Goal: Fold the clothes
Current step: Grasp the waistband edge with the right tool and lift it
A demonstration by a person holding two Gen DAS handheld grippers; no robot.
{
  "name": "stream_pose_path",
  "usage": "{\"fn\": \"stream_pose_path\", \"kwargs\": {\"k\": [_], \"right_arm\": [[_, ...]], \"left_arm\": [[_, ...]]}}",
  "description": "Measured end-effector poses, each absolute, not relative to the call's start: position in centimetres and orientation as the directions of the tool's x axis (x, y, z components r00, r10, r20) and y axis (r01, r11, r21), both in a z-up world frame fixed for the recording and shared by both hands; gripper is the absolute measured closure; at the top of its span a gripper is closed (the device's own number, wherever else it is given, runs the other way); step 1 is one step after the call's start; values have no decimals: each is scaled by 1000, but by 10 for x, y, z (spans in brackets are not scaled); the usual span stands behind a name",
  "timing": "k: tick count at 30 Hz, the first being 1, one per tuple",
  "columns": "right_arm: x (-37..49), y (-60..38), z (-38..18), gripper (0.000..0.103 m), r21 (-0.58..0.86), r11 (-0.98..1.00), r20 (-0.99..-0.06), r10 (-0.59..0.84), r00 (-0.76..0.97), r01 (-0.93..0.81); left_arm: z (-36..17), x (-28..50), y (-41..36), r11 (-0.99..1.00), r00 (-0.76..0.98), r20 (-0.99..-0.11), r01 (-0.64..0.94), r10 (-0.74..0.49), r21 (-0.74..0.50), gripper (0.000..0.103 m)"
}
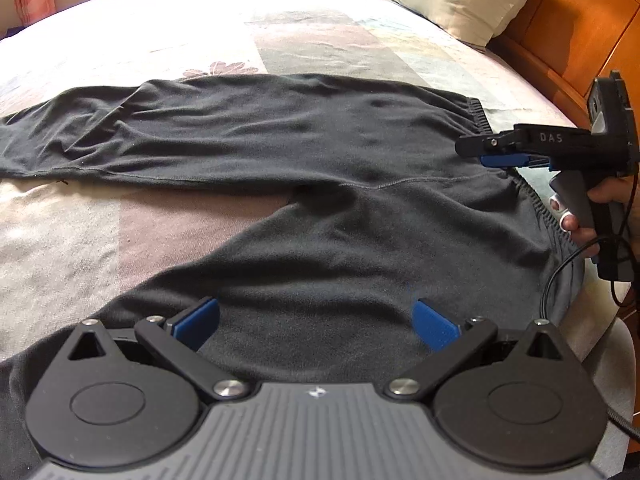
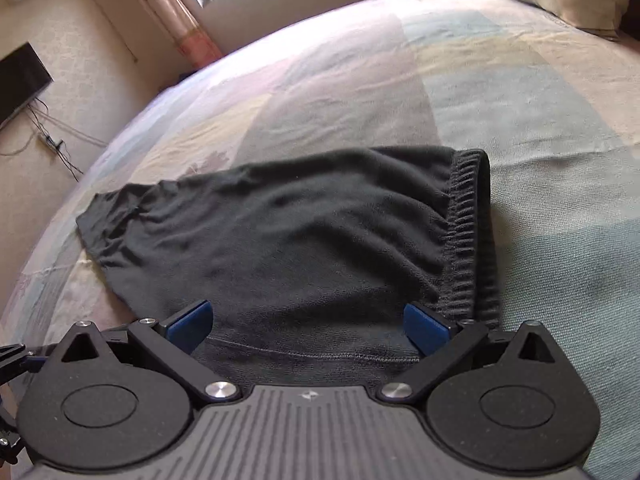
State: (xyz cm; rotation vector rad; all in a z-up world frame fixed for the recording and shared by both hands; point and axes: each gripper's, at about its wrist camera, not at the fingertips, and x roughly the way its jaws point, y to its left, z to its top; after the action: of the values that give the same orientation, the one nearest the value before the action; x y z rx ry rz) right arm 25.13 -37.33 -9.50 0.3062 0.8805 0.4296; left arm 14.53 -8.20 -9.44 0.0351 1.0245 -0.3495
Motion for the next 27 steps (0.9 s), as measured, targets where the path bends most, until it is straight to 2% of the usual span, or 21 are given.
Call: {"fn": "stream_pose_path", "kwargs": {"k": [4, 11, 19, 27], "right_arm": [[226, -381, -84, 0, 419, 881, -659, 460, 595, -218], [197, -400, -59, 0, 394, 874, -628, 483, 611, -286], [227, -456, -79, 0, 570, 808, -588, 527, 614, -147], [280, -479, -109, 0, 714, 688, -508, 636, 581, -129]], "left_arm": [[-97, 143, -81, 941, 461, -844, 309, -274, -137, 1], [-104, 141, -85, 931, 440, -846, 326, -300, -161, 1], [-114, 139, -83, 937, 413, -866, 315, -281, -154, 1], [-117, 147, -87, 942, 411, -876, 311, -254, -127, 1]]}}
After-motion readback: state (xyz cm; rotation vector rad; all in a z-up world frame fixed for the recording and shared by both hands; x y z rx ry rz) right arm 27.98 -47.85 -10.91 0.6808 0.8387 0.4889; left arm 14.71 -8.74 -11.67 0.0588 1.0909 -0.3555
